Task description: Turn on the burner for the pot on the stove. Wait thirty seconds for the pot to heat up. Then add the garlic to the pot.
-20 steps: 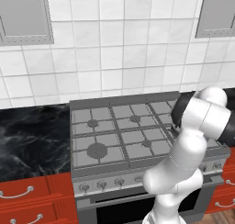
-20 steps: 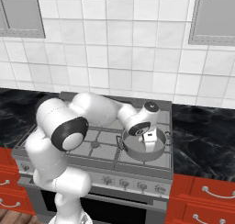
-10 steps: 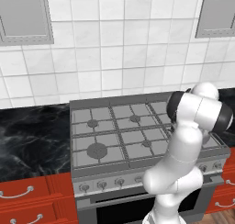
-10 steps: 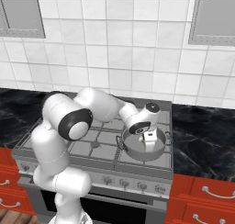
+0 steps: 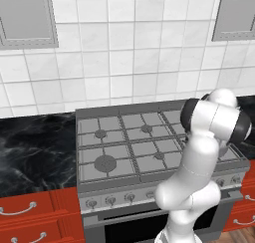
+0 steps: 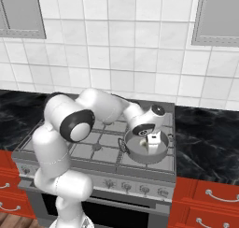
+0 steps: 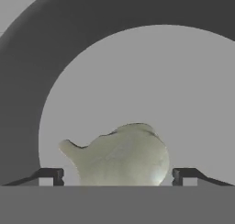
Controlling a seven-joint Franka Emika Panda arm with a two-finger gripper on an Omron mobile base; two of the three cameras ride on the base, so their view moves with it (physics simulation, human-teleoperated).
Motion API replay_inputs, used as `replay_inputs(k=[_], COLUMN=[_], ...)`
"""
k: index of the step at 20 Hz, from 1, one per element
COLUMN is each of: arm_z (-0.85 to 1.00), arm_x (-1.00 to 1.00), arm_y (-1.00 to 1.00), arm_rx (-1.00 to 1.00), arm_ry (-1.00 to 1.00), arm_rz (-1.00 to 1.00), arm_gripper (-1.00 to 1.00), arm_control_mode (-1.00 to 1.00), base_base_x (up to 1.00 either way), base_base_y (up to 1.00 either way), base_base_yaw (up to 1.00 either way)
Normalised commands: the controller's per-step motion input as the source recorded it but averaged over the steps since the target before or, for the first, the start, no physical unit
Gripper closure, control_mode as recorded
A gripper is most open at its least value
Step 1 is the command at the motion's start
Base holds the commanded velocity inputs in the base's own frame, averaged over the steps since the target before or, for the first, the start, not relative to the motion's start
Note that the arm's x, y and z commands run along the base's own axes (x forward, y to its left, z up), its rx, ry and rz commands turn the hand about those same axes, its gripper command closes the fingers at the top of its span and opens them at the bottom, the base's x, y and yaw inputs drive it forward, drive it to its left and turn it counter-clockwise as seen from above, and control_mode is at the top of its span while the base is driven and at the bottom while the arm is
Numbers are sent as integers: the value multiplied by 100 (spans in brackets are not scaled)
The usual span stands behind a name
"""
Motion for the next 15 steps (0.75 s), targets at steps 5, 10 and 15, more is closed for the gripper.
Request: replay_inputs(k=[5, 10, 15], arm_z=[58, 88, 55], arm_x=[-3, 0, -27], arm_y=[3, 0, 0], arm_rx=[6, 0, 0], arm_ry=[0, 0, -6], arm_rz=[0, 1, 0], arm_gripper=[-100, -100, -100], arm_control_mode=[-100, -100, -100], base_base_x=[0, 0, 0], base_base_y=[0, 0, 0], base_base_yaw=[0, 0, 0])
